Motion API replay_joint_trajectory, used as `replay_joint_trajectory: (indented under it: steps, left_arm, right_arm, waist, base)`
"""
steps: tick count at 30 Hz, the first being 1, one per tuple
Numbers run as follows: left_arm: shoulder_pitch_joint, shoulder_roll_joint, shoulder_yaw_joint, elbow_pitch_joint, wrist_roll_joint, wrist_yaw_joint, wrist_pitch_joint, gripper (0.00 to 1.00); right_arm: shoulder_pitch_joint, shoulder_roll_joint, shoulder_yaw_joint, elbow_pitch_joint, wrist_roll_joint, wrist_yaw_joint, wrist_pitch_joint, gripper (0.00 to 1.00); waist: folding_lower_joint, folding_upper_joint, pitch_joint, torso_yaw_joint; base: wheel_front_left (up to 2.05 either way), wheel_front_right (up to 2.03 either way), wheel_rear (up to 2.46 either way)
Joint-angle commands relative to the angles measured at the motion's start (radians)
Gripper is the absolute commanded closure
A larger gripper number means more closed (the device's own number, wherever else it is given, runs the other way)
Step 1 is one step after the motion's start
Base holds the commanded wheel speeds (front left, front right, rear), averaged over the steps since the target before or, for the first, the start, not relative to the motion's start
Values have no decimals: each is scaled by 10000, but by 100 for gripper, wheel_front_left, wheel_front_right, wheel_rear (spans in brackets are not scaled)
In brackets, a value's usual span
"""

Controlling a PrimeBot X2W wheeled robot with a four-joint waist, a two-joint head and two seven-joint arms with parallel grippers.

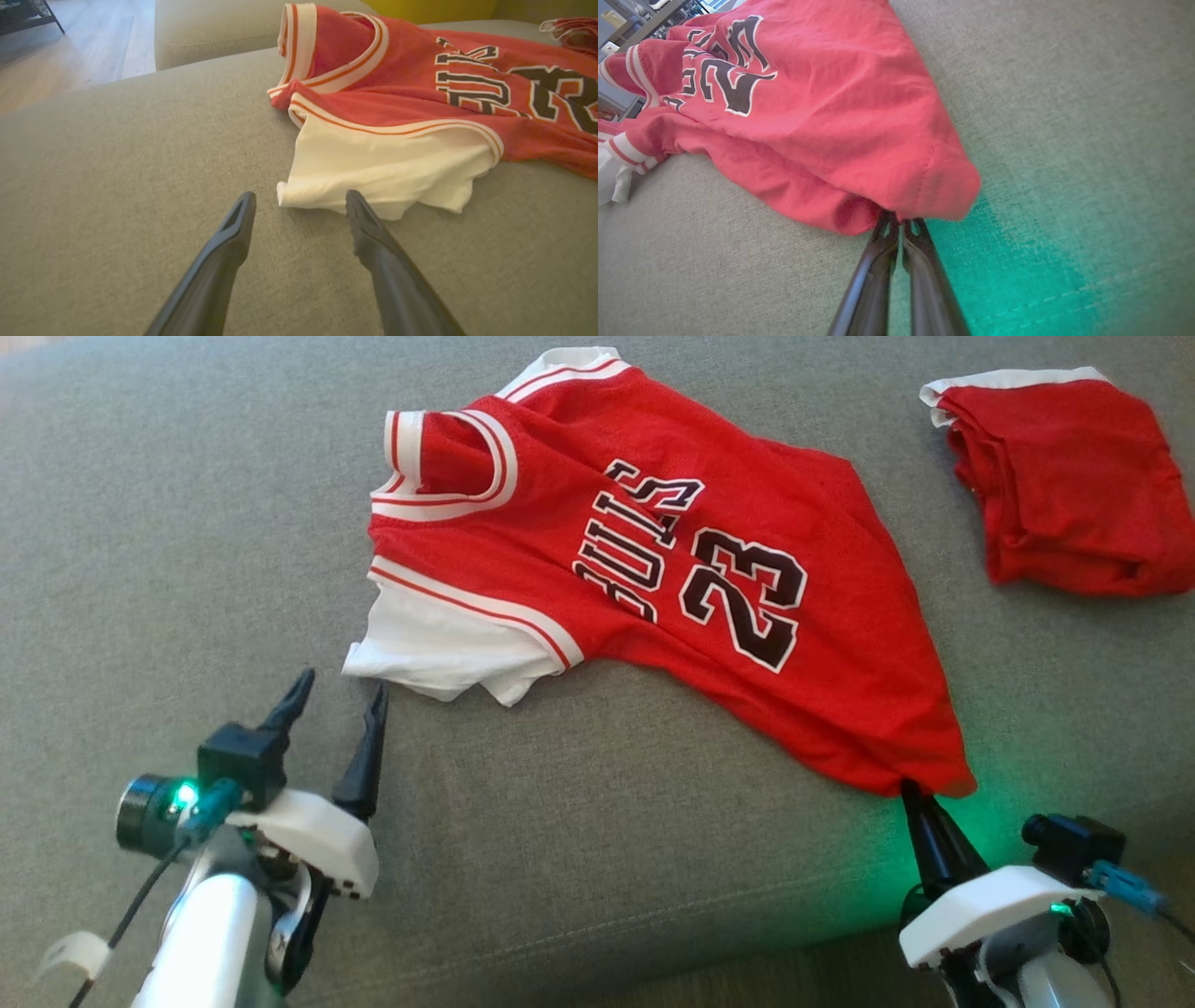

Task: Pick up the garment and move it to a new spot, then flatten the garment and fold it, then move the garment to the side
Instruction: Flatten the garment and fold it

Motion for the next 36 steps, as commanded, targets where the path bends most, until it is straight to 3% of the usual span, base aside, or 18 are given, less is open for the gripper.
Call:
replay_joint_trajectory:
  steps: [1,24,26,36]
  left_arm:
    - [-478,280,303,-178,-16,-18,-18,0]
    - [-2125,573,-617,2576,150,-342,-902,0]
    - [-2215,577,-783,2745,132,-382,-966,100]
    - [-1821,617,-1404,2503,-587,-490,-1303,100]
  right_arm:
    - [-129,-34,256,-312,54,-4,-14,100]
    - [97,-34,59,-1352,-365,-4,556,100]
    - [143,-34,34,-1449,-390,-4,606,100]
    - [404,-34,-268,-2204,-685,-4,780,100]
  waist:
    - [-1,0,14,-14]
    - [-1,0,153,-193]
    - [-1,0,155,-192]
    - [-1,0,-607,-72]
  base:
    - [0,0,0]
    - [0,0,0]
    - [0,0,0]
    - [0,0,0]
